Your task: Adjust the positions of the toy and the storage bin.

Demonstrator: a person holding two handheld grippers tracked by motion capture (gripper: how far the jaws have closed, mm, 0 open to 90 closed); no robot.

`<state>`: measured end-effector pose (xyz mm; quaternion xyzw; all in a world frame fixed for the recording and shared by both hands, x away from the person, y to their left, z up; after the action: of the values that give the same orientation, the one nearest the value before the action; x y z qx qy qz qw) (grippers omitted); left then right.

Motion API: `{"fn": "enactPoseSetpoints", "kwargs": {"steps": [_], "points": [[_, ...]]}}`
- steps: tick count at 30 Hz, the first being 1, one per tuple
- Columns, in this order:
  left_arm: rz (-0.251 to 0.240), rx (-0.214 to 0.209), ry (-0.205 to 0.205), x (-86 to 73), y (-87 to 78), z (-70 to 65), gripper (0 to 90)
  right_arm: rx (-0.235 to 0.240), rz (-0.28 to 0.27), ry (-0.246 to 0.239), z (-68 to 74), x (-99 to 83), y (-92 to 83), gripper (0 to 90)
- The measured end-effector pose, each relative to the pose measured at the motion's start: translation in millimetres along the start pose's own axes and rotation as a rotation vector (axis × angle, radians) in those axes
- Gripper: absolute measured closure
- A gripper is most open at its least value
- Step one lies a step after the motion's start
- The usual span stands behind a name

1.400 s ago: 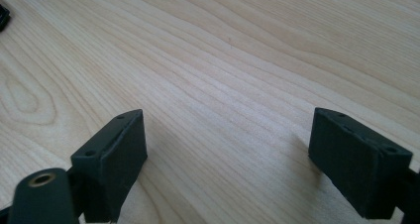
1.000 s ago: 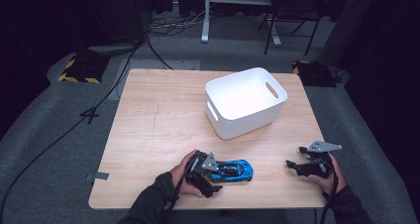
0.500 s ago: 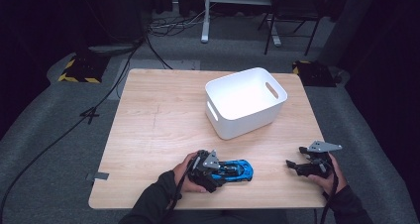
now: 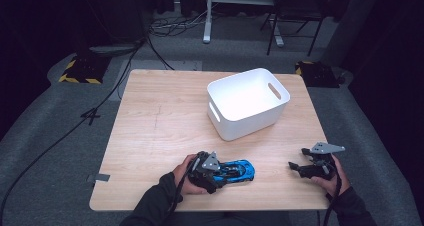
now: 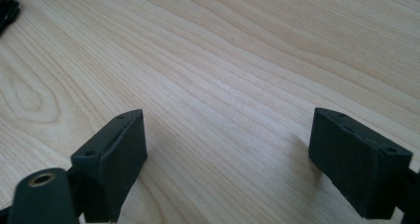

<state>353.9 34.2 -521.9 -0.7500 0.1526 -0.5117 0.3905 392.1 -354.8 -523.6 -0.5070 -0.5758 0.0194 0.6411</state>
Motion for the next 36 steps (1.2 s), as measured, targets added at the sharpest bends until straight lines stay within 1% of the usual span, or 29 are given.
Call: {"fn": "enactPoseSetpoints", "kwargs": {"steps": [2, 3, 4, 5, 6, 8, 9, 10, 12, 13, 15, 16, 17, 18, 19, 20, 21, 22, 24, 25, 26, 29, 30, 32, 34, 35, 36], "points": [[-0.004, 0.004, -0.006, -0.6, -0.3, -0.1, 22.0, 0.0, 0.0, 0.0, 0.0, 0.0, 0.0, 14.8], [-0.009, 0.011, 0.003, -0.6, -1.2, 0.0, 22.1, 0.0, 0.0, 0.0, 0.0, 0.0, 0.0, 14.9], [-0.009, 0.017, -0.003, -1.3, -1.2, -0.5, 22.2, 0.0, 0.0, 0.0, 0.0, 0.0, 0.0, 14.8], [-0.012, 0.025, 0.003, -1.7, -2.2, -1.1, 22.3, 0.0, 0.0, 0.0, 0.0, 0.0, 0.0, 14.8], [-0.026, 0.042, 0.015, -1.7, -2.7, -0.7, 22.4, 0.0, 0.0, 0.0, 0.0, 0.0, 0.0, 14.8], [-0.027, 0.037, 0.004, -4.5, -4.6, -1.2, 23.0, 0.0, 0.0, 0.0, 0.0, 0.0, 0.0, 14.8], [-0.027, 0.044, 0.007, -5.8, -6.4, -0.1, 23.6, 0.0, 0.0, 0.0, 0.0, 0.0, 0.0, 14.8], [-0.023, 0.054, -0.001, -7.8, -8.6, 1.8, 24.0, 0.0, 0.0, 0.0, -0.1, 0.0, 0.0, 14.8], [-0.023, 0.057, -0.019, -11.8, -13.4, 6.4, 24.0, 0.0, 0.0, 0.0, -0.1, 0.0, 0.0, 14.8], [-0.029, 0.073, -0.025, -15.0, -17.0, 9.8, 24.1, 0.0, 0.0, 0.0, 0.0, 0.0, 0.0, 14.8], [-0.039, 0.103, -0.05, -20.3, -23.0, 16.0, 24.1, 0.0, 0.0, 0.0, -0.1, 0.0, 0.0, 14.8], [-0.046, 0.113, -0.06, -22.3, -25.0, 18.2, 24.1, 0.0, 0.0, 0.0, -0.1, 0.0, 0.0, 14.8], [-0.042, 0.121, -0.076, -25.8, -28.6, 21.6, 24.1, 0.0, 0.0, 0.0, -0.1, 0.0, 0.0, 14.8], [-0.052, 0.137, -0.087, -28.1, -31.3, 24.8, 24.1, 0.0, 0.0, 0.0, -0.1, 0.0, 0.0, 14.8], [-0.059, 0.14, -0.113, -30.6, -33.6, 27.1, 24.1, 0.0, 0.0, 0.0, -0.1, 0.0, 0.0, 14.8], [-0.057, 0.156, -0.115, -32.9, -36.9, 30.2, 24.1, 0.0, 0.0, 0.0, -0.1, 0.0, 0.0, 14.8], [-0.066, 0.166, -0.129, -35.4, -39.0, 32.3, 24.1, 0.0, 0.0, 0.0, -0.1, 0.0, 0.0, 14.8], [-0.067, 0.18, -0.13, -37.3, -41.8, 34.7, 24.1, 0.0, 0.001, 0.0, 0.0, 0.0, 0.0, 14.8], [-0.074, 0.197, -0.164, -44.3, -48.8, 40.3, 24.1, 0.0, 0.0, -0.001, 0.0, 0.2, 0.1, 14.3], [-0.075, 0.207, -0.173, -46.7, -51.4, 42.3, 24.1, -0.003, 0.0, 0.001, 0.5, 0.6, 0.7, 13.7], [-0.082, 0.228, -0.186, -50.9, -56.0, 45.5, 24.1, -0.002, 0.001, 0.005, 0.7, 1.0, 1.0, 13.4], [-0.089, 0.24, -0.234, -61.8, -65.9, 51.6, 24.1, -0.005, 0.005, 0.002, 0.3, 1.5, 1.9, 13.2], [-0.092, 0.259, -0.244, -66.8, -71.2, 54.8, 24.1, -0.007, 0.002, 0.004, 0.3, 1.8, 2.3, 13.5], [-0.093, 0.272, -0.267, -74.0, -78.1, 58.0, 24.1, -0.008, 0.008, 0.008, 0.4, 2.6, 2.5, 14.0], [-0.097, 0.285, -0.29, -82.6, -86.1, 61.0, 24.1, 0.01, 0.023, -0.011, -1.2, 3.9, 2.5, 14.2], [-0.1, 0.289, -0.301, -85.7, -89.0, 61.6, 24.1, 0.018, 0.034, -0.009, -1.7, 5.0, 2.4, 14.2], [-0.104, 0.295, -0.308, -88.5, -91.5, 62.1, 24.1, 0.029, 0.039, -0.018, -2.9, 5.6, 2.6, 14.8]]}}
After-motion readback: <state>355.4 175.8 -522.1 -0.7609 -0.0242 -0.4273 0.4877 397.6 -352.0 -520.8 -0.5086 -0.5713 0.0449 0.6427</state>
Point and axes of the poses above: each handheld gripper's, and its own axes: y roughly forward along the jaws, x roughly out of its top, z roughly to its left, the point moved 3 cm from there along y, roughly forward along the jaws, and after that the axes turned 13 degrees about -y, right-handed, at the moved point
